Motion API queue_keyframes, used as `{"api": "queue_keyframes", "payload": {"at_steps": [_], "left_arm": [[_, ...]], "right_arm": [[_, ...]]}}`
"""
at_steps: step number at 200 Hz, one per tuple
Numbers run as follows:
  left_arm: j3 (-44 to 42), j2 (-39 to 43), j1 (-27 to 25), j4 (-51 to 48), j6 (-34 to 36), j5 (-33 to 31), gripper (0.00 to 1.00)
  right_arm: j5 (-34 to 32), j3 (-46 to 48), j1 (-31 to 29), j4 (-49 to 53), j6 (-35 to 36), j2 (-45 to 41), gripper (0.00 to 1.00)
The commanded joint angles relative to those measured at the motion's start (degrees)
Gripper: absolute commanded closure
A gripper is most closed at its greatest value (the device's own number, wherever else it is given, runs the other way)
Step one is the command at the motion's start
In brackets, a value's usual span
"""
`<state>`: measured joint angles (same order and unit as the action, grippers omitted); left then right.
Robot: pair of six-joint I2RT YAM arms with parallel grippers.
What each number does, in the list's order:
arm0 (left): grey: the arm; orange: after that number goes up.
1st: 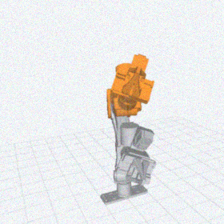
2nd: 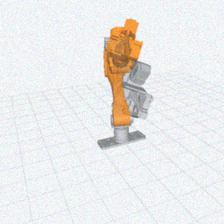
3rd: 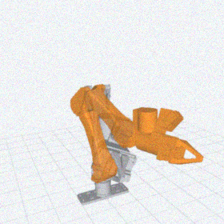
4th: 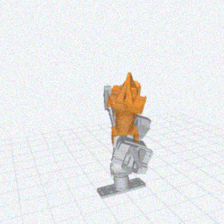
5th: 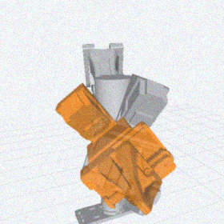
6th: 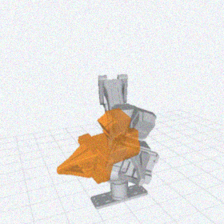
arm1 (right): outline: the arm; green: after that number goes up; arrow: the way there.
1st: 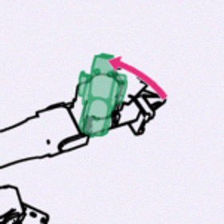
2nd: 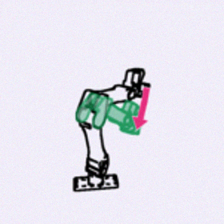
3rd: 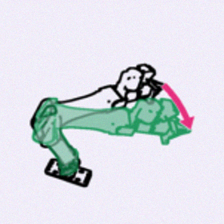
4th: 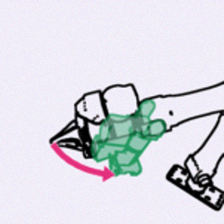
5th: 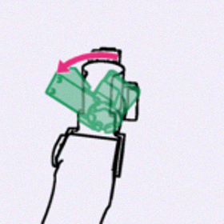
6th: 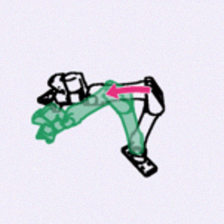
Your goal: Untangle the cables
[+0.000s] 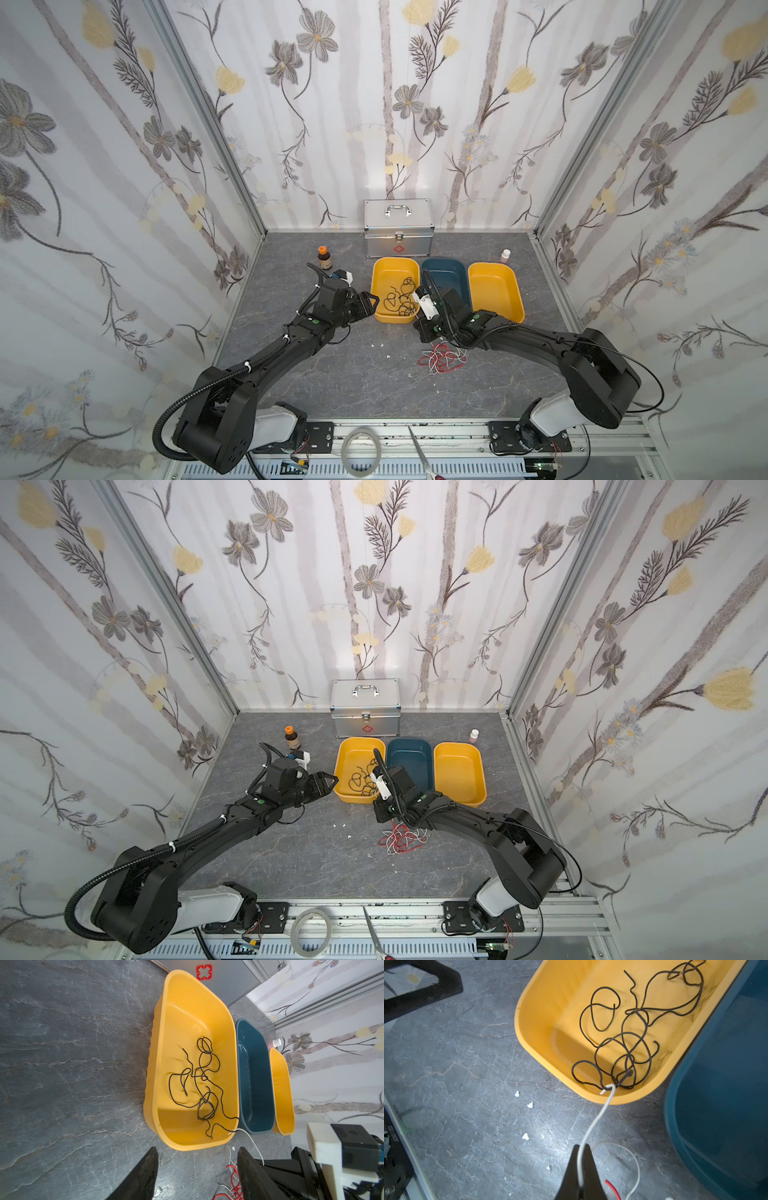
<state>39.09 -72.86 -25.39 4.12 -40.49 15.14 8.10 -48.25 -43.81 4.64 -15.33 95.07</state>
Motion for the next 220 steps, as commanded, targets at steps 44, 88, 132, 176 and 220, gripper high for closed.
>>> {"api": "queue_keyframes", "payload": {"at_steps": [44,88,132,176,220], "left_arm": [[-0.78,0.42,-0.02,2.02,-0.59,0.72,0.38],[-1.11,-0.19,-0.1,3.25,-0.64,2.63,0.39],[-0.91,-2.42,-0.97,6.62,-0.73,5.44,0.43],[0.19,-5.94,-1.92,8.84,-0.82,6.81,0.47],[3.95,-12.4,-3.32,11.82,-1.4,8.77,0.51]], "right_arm": [[5.19,-0.94,0.6,-0.22,2.41,-4.7,1.0],[11.5,-2.93,1.71,-3.65,2.35,-3.94,1.0],[16.84,-3.17,4.39,-11.73,-1.17,-0.8,1.0],[21.51,-4.54,5.52,-15.79,-3.19,2.29,1.0],[25.03,-3.56,6.6,-18.45,-4.54,2.02,1.0]]}}
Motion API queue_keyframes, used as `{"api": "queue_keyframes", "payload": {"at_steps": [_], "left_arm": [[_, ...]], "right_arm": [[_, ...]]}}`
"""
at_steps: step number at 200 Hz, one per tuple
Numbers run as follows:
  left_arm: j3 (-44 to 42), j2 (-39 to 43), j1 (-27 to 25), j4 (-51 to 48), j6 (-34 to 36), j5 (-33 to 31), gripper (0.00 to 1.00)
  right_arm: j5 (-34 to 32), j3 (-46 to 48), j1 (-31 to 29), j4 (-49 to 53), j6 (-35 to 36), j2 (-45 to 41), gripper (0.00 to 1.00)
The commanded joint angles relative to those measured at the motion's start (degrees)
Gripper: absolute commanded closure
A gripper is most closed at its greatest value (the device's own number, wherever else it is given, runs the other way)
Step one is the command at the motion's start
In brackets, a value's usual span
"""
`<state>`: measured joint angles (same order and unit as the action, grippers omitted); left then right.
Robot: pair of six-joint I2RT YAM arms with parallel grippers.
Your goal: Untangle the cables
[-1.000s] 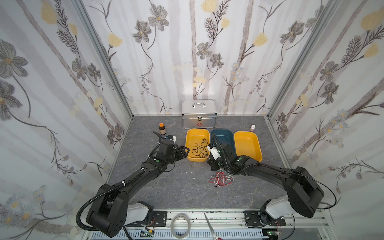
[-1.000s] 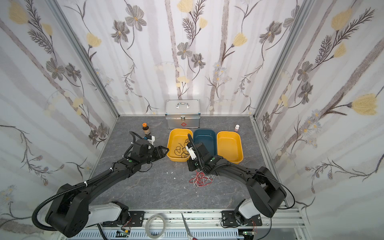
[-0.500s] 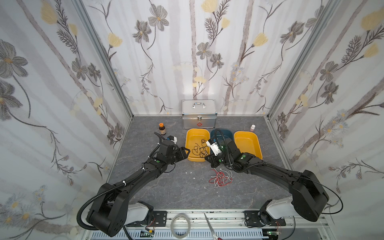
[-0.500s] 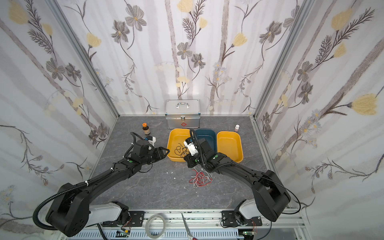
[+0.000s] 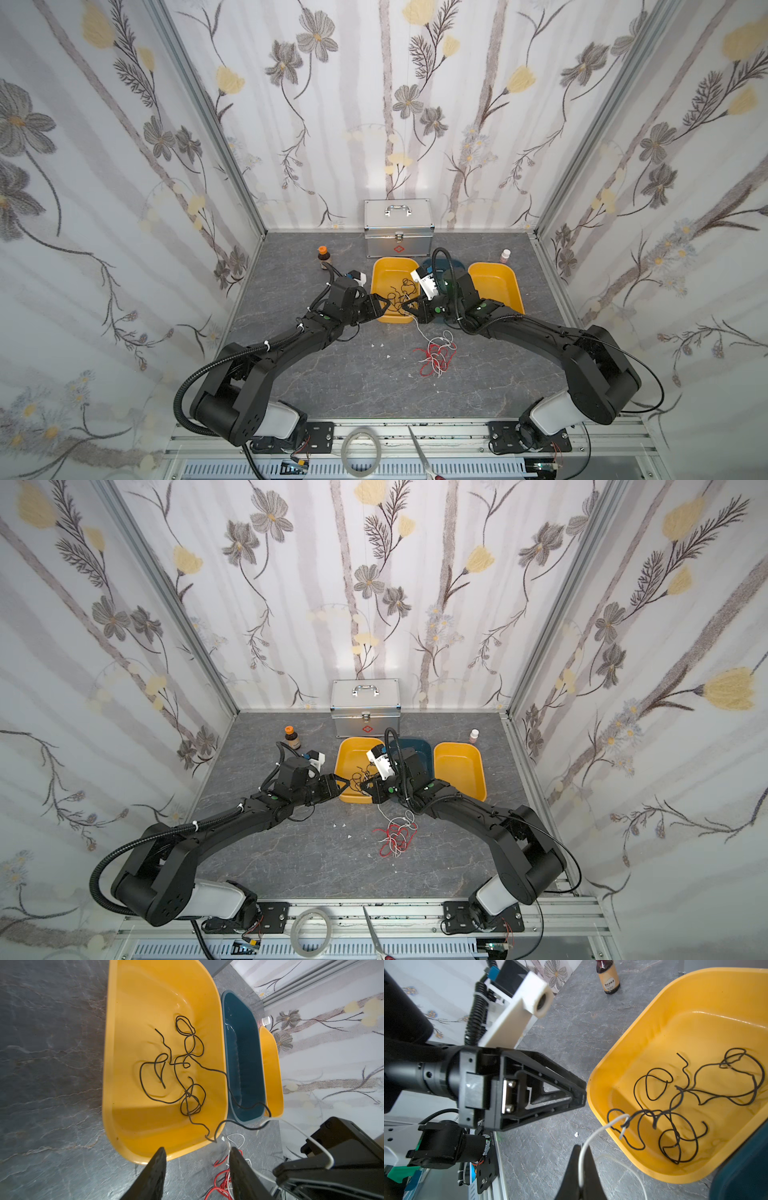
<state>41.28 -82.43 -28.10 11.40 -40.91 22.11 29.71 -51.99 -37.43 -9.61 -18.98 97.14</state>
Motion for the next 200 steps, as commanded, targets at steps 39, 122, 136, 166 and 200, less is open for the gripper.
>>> {"api": "queue_keyframes", "payload": {"at_steps": [39,122,136,166,200], "left_arm": [[5.63,-9.79,-3.42,9.06,-2.08,4.57,0.53],[8.59,-15.91,-4.38,6.38,-1.73,0.81,0.74],[8.83,-16.33,-4.38,5.45,-1.33,0.24,0.75],[9.08,-16.41,-4.13,4.96,-1.11,-0.38,0.89],[8.86,-16.09,-3.63,4.6,-0.65,-1.0,1.0]], "right_arm": [[5.7,0.83,1.71,-7.53,-2.92,0.04,1.0],[9.57,1.0,3.92,-9.37,-4.92,-2.83,1.0],[9.99,1.42,4.2,-9.77,-5.09,-4.1,1.0],[10.89,2.49,5.1,-10.58,-5.57,-5.25,1.0],[11.79,4.14,6.04,-12.18,-6.89,-7.29,1.0]]}}
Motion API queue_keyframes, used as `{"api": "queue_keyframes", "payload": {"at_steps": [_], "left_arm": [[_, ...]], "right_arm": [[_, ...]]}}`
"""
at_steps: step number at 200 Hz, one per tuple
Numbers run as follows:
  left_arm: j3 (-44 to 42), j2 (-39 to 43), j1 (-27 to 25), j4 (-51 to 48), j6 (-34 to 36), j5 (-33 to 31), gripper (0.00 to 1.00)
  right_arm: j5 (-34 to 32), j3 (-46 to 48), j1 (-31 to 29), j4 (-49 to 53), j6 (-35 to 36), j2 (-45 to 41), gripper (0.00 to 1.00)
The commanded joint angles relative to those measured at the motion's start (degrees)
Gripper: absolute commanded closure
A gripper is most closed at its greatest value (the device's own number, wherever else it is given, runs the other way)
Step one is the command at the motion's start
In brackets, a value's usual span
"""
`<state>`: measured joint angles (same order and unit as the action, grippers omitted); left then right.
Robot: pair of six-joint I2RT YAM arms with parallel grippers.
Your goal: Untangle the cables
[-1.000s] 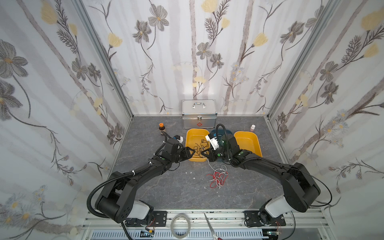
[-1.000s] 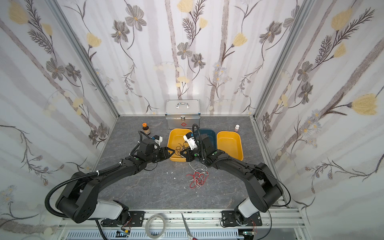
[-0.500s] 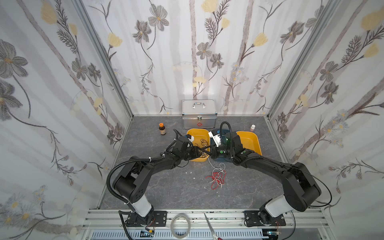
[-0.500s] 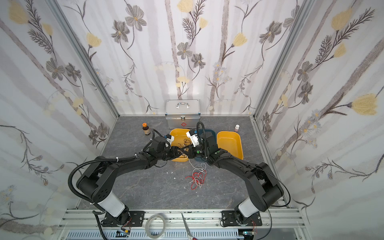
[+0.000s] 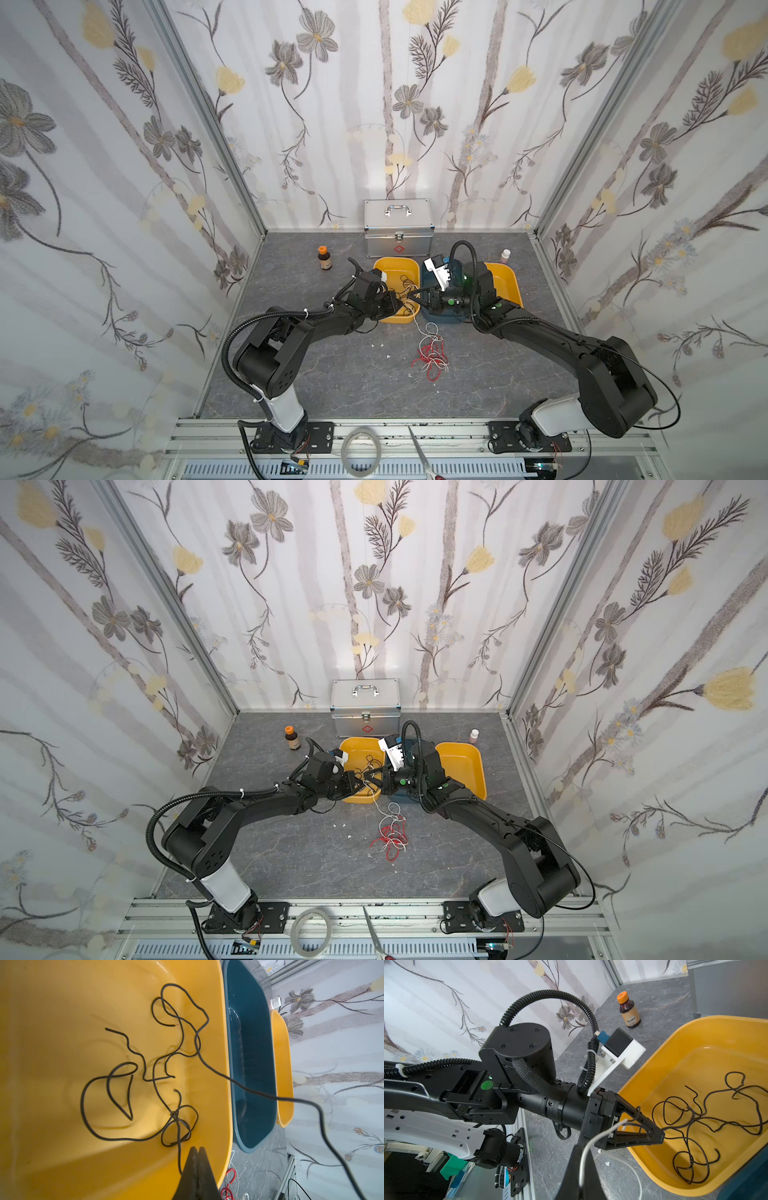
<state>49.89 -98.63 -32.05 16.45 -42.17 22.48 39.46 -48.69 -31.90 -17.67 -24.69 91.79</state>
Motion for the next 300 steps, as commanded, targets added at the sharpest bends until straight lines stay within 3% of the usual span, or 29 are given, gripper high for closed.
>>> {"api": "queue_keyframes", "payload": {"at_steps": [1,85,102,150,192,240,300], "left_arm": [[0.23,0.15,0.28,-0.45,0.61,-1.38,1.0],[0.5,-0.01,2.09,-2.38,0.12,-0.52,1.0],[1.28,0.18,2.08,-3.57,0.39,-0.4,0.85],[2.66,3.93,2.04,-8.31,1.82,-1.74,0.58],[3.71,9.34,2.08,-15.19,5.39,-3.58,0.4],[2.22,15.69,0.16,-17.04,9.66,1.74,0.39],[-3.0,16.0,-9.64,-9.71,10.3,6.17,0.4]], "right_arm": [[2.08,0.9,0.61,-4.16,-1.21,-1.99,1.0],[2.77,2.7,4.72,-3.01,-1.86,-7.26,1.0],[2.6,2.76,4.83,-2.21,-1.54,-8.37,1.0],[-0.76,4.18,5.21,1.7,-0.3,-11.9,1.0],[-5.38,4.85,5.36,7.23,0.82,-17.0,1.0],[-11.42,5.09,5.75,12.3,0.88,-21.88,1.0],[-16.15,5.51,6.07,16.59,0.17,-28.74,1.0]]}}
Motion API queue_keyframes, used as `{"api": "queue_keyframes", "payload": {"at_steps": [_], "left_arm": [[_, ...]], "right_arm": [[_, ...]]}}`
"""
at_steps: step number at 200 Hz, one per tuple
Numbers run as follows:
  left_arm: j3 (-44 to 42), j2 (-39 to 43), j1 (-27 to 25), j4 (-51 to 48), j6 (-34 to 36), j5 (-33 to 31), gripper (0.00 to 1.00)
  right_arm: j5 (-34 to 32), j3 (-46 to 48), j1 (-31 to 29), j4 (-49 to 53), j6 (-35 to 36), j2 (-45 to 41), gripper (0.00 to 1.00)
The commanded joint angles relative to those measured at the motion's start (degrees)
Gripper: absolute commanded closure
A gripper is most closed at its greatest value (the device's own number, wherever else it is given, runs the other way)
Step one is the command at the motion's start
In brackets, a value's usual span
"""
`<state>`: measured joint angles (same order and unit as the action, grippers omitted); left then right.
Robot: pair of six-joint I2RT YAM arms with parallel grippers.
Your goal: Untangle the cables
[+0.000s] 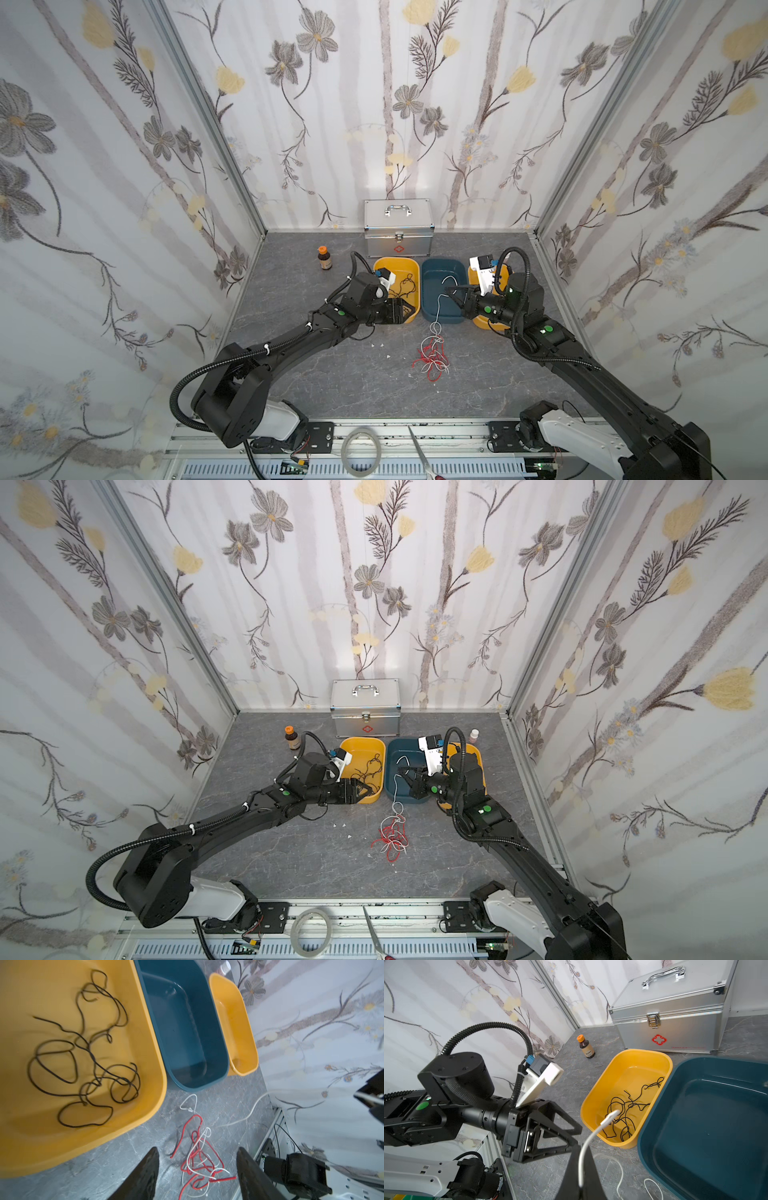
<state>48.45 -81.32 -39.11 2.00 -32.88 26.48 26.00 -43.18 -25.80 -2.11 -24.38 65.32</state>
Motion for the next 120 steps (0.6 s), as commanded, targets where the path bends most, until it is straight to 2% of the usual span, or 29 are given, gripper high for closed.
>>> {"api": "queue_keyframes", "payload": {"at_steps": [1,31,67,89,120], "left_arm": [[-1.62,-1.43,-2.74,4.88,0.99,2.22,0.4],[-2.86,-5.94,-6.53,9.29,0.47,0.37,0.4],[-2.52,-13.77,-8.36,17.49,-1.88,2.37,0.42],[-1.41,-17.98,-8.92,20.08,-2.71,3.86,0.46],[-1.2,-20.37,-9.39,20.32,-2.4,3.48,0.58]], "right_arm": [[-2.79,0.01,-0.03,1.04,-0.14,-2.46,1.0],[-4.03,1.88,0.13,2.13,-0.23,-6.93,1.0],[-3.13,1.81,0.31,3.25,-0.66,-10.05,1.0],[-2.89,1.97,0.53,3.77,-0.89,-11.54,1.0],[-3.12,1.96,1.15,4.39,-1.27,-13.52,1.0]]}}
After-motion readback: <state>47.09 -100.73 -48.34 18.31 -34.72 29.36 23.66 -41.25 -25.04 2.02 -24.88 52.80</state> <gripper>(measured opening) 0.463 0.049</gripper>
